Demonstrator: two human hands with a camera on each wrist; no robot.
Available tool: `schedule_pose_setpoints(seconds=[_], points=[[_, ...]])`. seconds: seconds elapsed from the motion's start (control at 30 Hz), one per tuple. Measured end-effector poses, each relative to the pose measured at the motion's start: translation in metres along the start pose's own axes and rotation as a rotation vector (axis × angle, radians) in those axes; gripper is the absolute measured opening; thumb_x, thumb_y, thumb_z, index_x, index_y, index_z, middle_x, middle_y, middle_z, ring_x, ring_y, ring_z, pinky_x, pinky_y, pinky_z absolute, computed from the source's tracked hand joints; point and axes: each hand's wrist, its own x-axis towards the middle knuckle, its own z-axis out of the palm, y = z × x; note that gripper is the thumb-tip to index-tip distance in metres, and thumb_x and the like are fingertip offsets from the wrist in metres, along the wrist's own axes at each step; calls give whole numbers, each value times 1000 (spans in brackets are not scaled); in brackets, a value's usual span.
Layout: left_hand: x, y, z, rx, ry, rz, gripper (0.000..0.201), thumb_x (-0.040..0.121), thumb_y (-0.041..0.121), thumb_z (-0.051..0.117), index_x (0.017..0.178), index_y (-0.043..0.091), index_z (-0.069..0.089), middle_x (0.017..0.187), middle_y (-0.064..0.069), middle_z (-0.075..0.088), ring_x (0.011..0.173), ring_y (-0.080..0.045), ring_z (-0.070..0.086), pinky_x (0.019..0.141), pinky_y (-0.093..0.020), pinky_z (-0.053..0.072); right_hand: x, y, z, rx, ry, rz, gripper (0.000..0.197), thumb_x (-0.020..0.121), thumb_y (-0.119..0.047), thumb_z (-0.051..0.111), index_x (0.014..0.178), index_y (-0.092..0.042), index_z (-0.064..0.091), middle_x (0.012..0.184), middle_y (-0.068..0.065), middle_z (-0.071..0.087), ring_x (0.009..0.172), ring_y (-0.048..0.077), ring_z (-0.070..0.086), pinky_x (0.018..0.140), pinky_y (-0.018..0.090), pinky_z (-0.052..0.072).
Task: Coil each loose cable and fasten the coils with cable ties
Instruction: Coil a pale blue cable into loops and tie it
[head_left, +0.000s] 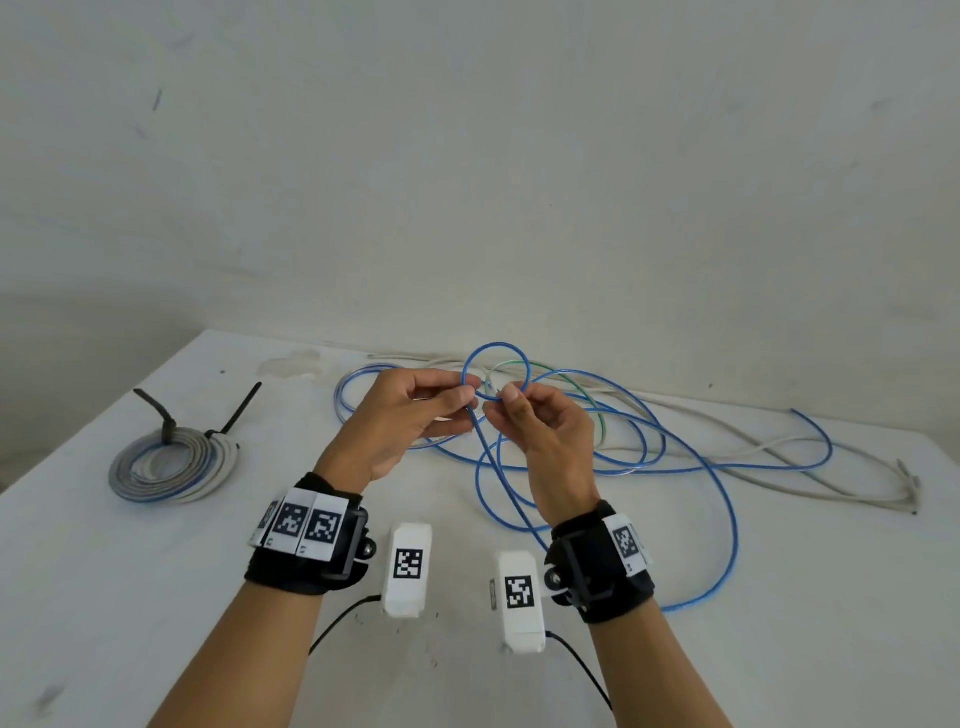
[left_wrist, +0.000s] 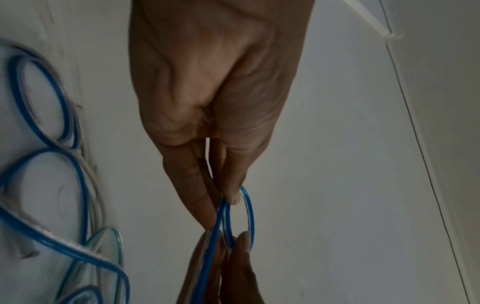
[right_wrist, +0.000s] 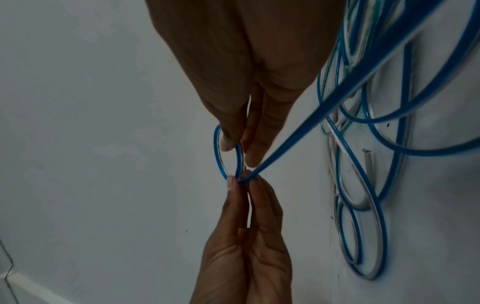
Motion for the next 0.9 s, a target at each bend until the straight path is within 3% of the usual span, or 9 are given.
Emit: schedule_pose_setpoints(seconds=[0.1, 0.23, 0.37, 0.47, 0.53, 0.6, 0.7, 0.77, 0.9], points=[[1, 0, -2, -23, 46, 25, 17, 94, 5, 65, 108, 6, 74, 94, -7, 75, 86, -15, 73, 79, -28, 60, -2, 2, 0, -145, -70, 30, 11, 92, -11, 73, 98, -1, 72, 87, 13, 76, 80, 21, 74, 77, 28, 58], [-1, 2, -4, -46, 50, 32, 19, 96, 4, 63, 112, 3, 72, 95, -9, 77, 89, -19, 75, 79, -27, 60, -4, 1, 3, -242, -119, 27, 11, 92, -15, 74, 96, -5, 75, 92, 14, 78, 83, 16, 74, 75, 19, 54], [-2, 6, -2, -46, 101, 66, 20, 94, 4, 65, 112, 0, 72, 91, -10, 77, 85, -19, 74, 78, -29, 61, -6, -2, 8, -279, -134, 13, 14, 92, -16, 74, 104, -8, 73, 92, 11, 78, 83, 15, 74, 75, 21, 54], [-2, 9, 0, -79, 151, 87, 20, 93, 3, 67, 111, -1, 72, 88, -11, 76, 82, -19, 73, 79, -33, 62, -7, -3, 11, -290, -66, -51, 56, 87, -17, 80, 134, -19, 51, 95, 11, 76, 83, 27, 76, 76, 35, 61], [-2, 12, 0, -106, 195, 98, 17, 92, 4, 67, 109, 1, 74, 86, -11, 76, 79, -18, 73, 76, -30, 62, -9, -5, 11, -380, -124, -117, 67, 83, -15, 84, 138, -31, 49, 96, 7, 74, 75, 26, 75, 73, 34, 62], [-2, 14, 0, -121, 226, 108, 17, 92, 5, 69, 108, 1, 74, 86, -12, 75, 78, -18, 73, 74, -28, 61, -11, -6, 11, -552, -177, -204, 49, 82, -15, 84, 123, -33, 64, 90, 0, 72, 70, 19, 72, 70, 28, 59], [-3, 15, 0, -124, 232, 108, 13, 91, 7, 70, 102, 3, 76, 86, -12, 76, 80, -20, 74, 74, -27, 60, -8, -4, 9, -795, -135, -396, 22, 89, -18, 78, 110, -25, 76, 86, -8, 70, 73, 9, 64, 69, 19, 51], [-3, 15, 2, -131, 230, 90, 11, 91, 7, 70, 100, 3, 76, 86, -12, 76, 81, -21, 74, 74, -26, 60, -6, -3, 7, -889, -107, -466, 17, 91, -22, 75, 107, -25, 77, 91, -10, 65, 79, 7, 60, 69, 18, 49], [-3, 15, 5, -155, 219, 56, 10, 91, 6, 70, 99, 3, 75, 85, -11, 77, 79, -19, 75, 73, -25, 60, -2, -6, 2, -934, -104, -424, 19, 94, -25, 72, 113, -26, 76, 94, -9, 67, 78, 4, 59, 69, 22, 49]])
